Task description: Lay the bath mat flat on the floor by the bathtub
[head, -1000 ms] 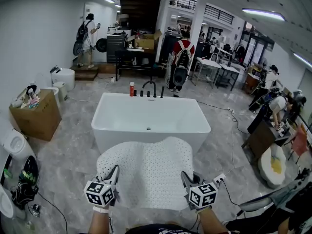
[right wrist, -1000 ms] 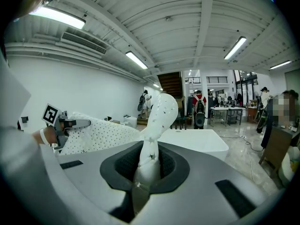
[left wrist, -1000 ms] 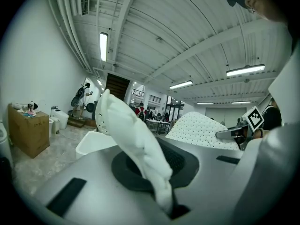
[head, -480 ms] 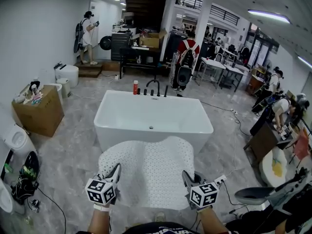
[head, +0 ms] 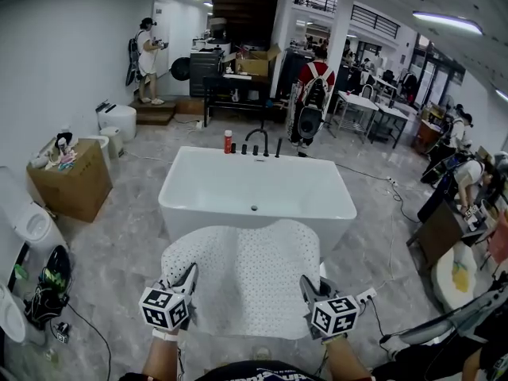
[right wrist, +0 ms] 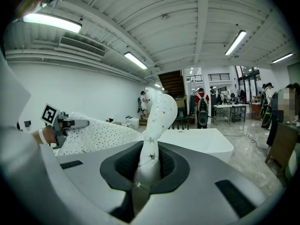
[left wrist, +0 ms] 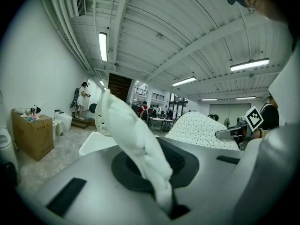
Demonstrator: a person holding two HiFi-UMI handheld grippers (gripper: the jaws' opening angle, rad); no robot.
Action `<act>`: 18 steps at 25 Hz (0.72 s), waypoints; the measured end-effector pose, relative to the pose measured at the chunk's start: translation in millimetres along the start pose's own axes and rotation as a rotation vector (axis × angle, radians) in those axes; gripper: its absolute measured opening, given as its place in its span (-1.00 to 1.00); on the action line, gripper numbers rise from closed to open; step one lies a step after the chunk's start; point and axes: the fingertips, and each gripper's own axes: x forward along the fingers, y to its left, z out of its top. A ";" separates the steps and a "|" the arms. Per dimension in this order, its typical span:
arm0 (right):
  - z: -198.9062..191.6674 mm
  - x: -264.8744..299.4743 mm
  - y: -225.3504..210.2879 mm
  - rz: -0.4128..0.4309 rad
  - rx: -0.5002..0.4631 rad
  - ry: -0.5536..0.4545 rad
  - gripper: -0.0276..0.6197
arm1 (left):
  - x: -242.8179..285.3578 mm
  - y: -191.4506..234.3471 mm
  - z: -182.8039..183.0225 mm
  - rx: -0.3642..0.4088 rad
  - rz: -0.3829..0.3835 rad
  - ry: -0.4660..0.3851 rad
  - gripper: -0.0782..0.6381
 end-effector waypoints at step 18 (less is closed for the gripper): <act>41.8 38.7 -102.7 0.060 0.042 -0.068 -0.77 | 87.7 -30.4 39.0 0.071 0.056 -0.001 -0.72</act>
